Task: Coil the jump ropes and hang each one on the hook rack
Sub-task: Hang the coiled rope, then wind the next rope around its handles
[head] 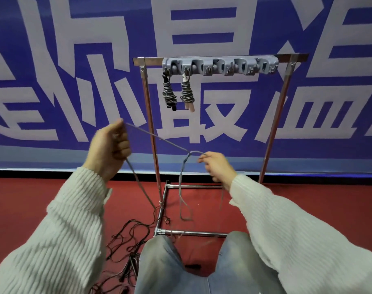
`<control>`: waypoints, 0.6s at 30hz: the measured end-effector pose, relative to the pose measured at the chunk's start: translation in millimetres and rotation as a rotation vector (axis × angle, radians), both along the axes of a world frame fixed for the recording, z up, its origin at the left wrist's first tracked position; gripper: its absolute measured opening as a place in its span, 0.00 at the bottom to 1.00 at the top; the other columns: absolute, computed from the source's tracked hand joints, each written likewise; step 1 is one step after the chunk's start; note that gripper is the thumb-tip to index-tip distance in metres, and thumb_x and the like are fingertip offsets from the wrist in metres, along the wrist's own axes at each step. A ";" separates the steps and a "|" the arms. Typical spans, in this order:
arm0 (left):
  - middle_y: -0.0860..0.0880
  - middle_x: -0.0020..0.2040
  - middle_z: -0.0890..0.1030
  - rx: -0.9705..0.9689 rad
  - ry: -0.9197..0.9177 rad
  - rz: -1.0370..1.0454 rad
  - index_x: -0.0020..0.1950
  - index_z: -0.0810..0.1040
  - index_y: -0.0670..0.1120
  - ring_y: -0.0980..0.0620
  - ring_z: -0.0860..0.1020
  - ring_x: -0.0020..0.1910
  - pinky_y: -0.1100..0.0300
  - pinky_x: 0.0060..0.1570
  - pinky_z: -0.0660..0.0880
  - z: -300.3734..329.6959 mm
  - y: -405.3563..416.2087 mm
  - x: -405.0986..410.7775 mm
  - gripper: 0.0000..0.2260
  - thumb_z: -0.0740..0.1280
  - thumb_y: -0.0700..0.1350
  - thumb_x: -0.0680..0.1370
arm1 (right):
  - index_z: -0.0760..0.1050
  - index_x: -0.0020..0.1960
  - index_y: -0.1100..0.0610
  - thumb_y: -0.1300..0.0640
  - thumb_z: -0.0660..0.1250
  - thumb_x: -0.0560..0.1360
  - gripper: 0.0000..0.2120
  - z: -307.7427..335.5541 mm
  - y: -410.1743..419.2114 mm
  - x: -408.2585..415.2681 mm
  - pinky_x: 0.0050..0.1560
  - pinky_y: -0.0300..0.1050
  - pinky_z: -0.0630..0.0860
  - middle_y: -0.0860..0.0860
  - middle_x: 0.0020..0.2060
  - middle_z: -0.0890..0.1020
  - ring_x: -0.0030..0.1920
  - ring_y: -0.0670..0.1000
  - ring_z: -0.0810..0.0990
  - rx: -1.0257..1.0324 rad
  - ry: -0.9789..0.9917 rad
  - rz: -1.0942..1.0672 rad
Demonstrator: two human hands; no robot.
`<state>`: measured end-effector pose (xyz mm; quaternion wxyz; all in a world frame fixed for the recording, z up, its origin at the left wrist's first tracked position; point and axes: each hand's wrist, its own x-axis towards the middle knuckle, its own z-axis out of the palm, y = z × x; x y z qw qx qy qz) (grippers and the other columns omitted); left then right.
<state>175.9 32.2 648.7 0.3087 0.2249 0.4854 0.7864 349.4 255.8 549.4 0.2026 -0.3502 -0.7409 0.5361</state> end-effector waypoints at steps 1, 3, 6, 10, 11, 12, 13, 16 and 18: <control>0.55 0.27 0.58 0.031 -0.062 0.062 0.33 0.64 0.52 0.58 0.54 0.22 0.64 0.22 0.49 -7.4 -10.9 -18.4 0.17 0.62 0.47 0.82 | 0.81 0.48 0.55 0.64 0.56 0.81 0.15 -5.5 21.5 10.6 0.21 0.34 0.54 0.47 0.25 0.65 0.22 0.46 0.58 -0.103 0.005 -0.132; 0.55 0.25 0.56 0.075 -0.159 0.216 0.31 0.63 0.53 0.57 0.53 0.21 0.65 0.22 0.49 -24.1 -36.8 -52.2 0.15 0.65 0.46 0.74 | 0.81 0.57 0.60 0.63 0.58 0.81 0.14 -12.2 64.0 41.4 0.23 0.38 0.60 0.49 0.29 0.66 0.26 0.47 0.62 -0.232 0.008 -0.431; 0.54 0.25 0.56 0.086 -0.301 0.474 0.27 0.63 0.52 0.56 0.53 0.21 0.66 0.23 0.51 -46.9 -77.0 -89.3 0.10 0.63 0.46 0.65 | 0.76 0.65 0.65 0.62 0.62 0.83 0.13 -24.8 112.1 100.5 0.47 0.43 0.76 0.53 0.45 0.78 0.50 0.53 0.82 -0.075 -0.271 -0.696; 0.55 0.33 0.68 0.105 -0.339 0.519 0.31 0.70 0.52 0.57 0.67 0.27 0.67 0.35 0.68 -61.9 -87.7 -96.3 0.16 0.60 0.44 0.80 | 0.76 0.60 0.67 0.68 0.59 0.83 0.10 -34.7 123.2 135.5 0.37 0.37 0.76 0.61 0.50 0.80 0.51 0.60 0.81 -0.059 -0.341 -0.650; 0.54 0.34 0.72 0.141 -0.321 0.450 0.34 0.72 0.51 0.56 0.71 0.31 0.66 0.41 0.71 -58.6 -80.1 -88.5 0.15 0.61 0.46 0.82 | 0.77 0.54 0.66 0.70 0.58 0.82 0.09 -36.0 118.8 131.4 0.27 0.35 0.73 0.62 0.45 0.80 0.41 0.56 0.80 -0.095 -0.254 -0.609; 0.54 0.36 0.74 0.140 -0.270 0.377 0.37 0.72 0.51 0.56 0.74 0.35 0.64 0.46 0.73 -53.7 -70.2 -79.0 0.13 0.63 0.47 0.81 | 0.77 0.49 0.64 0.71 0.57 0.81 0.11 -41.1 117.4 124.1 0.23 0.33 0.71 0.63 0.42 0.81 0.34 0.53 0.78 -0.154 -0.141 -0.599; 0.54 0.36 0.76 0.099 -0.202 0.306 0.38 0.72 0.51 0.55 0.76 0.38 0.63 0.49 0.75 -48.7 -58.6 -69.5 0.11 0.64 0.49 0.81 | 0.77 0.44 0.63 0.71 0.57 0.81 0.12 -46.5 116.5 115.7 0.22 0.34 0.71 0.63 0.41 0.82 0.28 0.50 0.78 -0.211 -0.065 -0.583; 0.53 0.37 0.80 -0.007 -0.065 0.202 0.39 0.76 0.50 0.54 0.79 0.39 0.60 0.48 0.77 -36.0 -24.7 -43.8 0.14 0.61 0.50 0.84 | 0.76 0.40 0.61 0.65 0.58 0.81 0.13 -47.7 104.2 97.3 0.25 0.41 0.68 0.53 0.24 0.78 0.16 0.44 0.72 -0.279 -0.004 -0.588; 0.52 0.38 0.80 -0.060 -0.024 0.166 0.39 0.79 0.50 0.55 0.79 0.37 0.61 0.44 0.76 -33.6 -7.8 -30.6 0.16 0.60 0.50 0.85 | 0.79 0.43 0.63 0.60 0.62 0.78 0.10 -39.1 88.6 89.9 0.24 0.41 0.65 0.53 0.26 0.72 0.18 0.50 0.69 -0.231 -0.023 -0.584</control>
